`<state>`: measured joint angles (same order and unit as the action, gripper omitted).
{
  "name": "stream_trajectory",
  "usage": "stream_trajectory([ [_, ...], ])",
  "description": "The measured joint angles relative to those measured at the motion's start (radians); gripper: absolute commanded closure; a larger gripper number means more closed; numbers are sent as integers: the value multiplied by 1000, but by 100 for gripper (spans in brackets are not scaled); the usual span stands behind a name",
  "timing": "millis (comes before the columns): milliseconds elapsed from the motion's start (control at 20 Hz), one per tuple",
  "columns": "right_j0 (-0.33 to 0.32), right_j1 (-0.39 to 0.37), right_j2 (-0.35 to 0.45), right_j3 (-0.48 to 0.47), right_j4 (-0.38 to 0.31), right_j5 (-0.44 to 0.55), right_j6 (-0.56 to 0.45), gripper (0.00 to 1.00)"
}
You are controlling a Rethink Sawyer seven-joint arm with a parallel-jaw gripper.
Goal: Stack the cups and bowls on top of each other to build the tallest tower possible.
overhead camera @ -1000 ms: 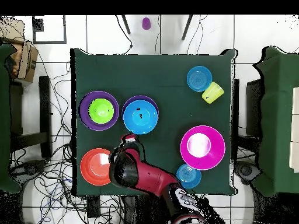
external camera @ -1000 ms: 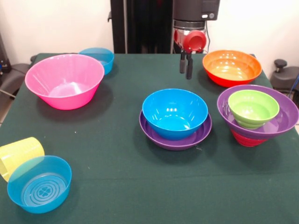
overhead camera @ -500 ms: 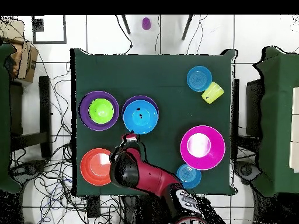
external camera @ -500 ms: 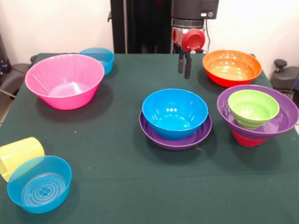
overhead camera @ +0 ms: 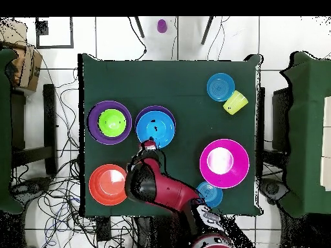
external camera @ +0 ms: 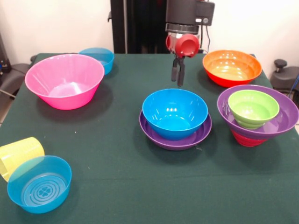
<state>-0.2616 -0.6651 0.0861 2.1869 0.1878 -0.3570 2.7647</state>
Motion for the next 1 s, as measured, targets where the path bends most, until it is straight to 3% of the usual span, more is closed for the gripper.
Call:
stream_trajectory([
  [300,0,58,-3,-55,0,-65,0,0],
  [1000,-15,167,-2,-140,-42,-75,0,0],
])
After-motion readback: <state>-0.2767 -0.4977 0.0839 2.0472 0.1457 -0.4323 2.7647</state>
